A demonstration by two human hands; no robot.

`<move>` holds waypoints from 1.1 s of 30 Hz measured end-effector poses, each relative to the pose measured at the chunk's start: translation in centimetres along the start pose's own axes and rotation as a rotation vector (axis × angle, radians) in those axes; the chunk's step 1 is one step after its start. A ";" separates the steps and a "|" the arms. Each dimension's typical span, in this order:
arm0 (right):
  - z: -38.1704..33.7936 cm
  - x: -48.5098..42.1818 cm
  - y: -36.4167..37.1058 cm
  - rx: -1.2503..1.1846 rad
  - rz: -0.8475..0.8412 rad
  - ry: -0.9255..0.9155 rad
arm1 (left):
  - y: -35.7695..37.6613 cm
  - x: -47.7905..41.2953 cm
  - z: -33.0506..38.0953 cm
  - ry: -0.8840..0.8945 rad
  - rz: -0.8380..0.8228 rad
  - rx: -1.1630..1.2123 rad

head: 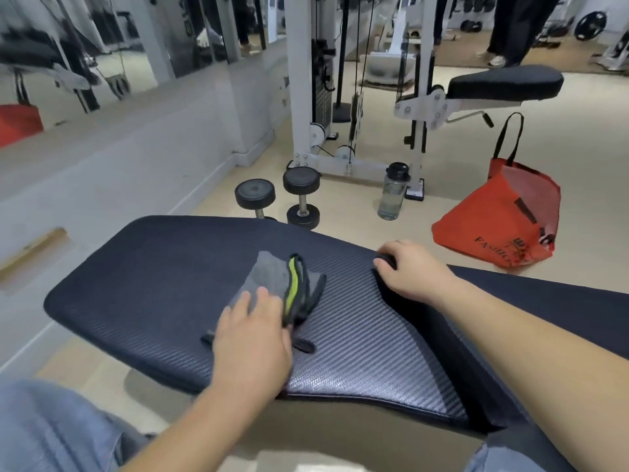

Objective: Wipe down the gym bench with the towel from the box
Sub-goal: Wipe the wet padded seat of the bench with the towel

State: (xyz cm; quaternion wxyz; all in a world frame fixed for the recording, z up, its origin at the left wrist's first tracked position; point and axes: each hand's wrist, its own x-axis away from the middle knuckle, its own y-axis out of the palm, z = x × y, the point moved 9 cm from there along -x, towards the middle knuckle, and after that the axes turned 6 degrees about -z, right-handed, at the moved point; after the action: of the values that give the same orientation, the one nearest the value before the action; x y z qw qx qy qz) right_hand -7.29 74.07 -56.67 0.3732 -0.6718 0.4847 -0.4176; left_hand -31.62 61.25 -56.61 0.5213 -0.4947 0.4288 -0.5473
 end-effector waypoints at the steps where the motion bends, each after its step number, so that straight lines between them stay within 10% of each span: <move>1: 0.7 -0.3 -0.1 -0.015 0.011 0.018 | 0.3 0.7 1.9 0.091 0.004 -0.017; 5: 3.0 -1.5 -0.9 -0.148 0.090 0.076 | 1.3 0.6 5.8 0.543 0.018 -0.055; 11: 4.0 -2.4 -1.2 -0.235 0.125 0.067 | 0.8 -8.4 6.2 0.175 -0.062 0.035; 17: 4.6 -2.7 -2.6 -0.321 0.225 0.075 | 2.3 -9.1 14.1 0.683 -0.107 -0.037; 23: 2.9 -3.4 -1.6 -0.200 0.144 0.026 | -0.2 -17.4 8.0 0.243 -0.051 0.048; 29: 1.4 -3.9 -1.2 -0.119 0.139 -0.007 | -0.1 -12.5 8.0 0.509 -0.051 -0.069; 33: -0.3 -3.5 -0.5 -0.047 0.104 -0.013 | -0.6 -14.7 0.7 0.301 -0.046 -0.057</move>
State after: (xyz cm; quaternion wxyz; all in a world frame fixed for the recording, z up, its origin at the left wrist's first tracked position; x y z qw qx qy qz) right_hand -8.07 77.58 -56.77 0.3816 -0.6572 0.5261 -0.3816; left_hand -31.52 75.92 -57.33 0.4241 -0.4313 0.5062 -0.6147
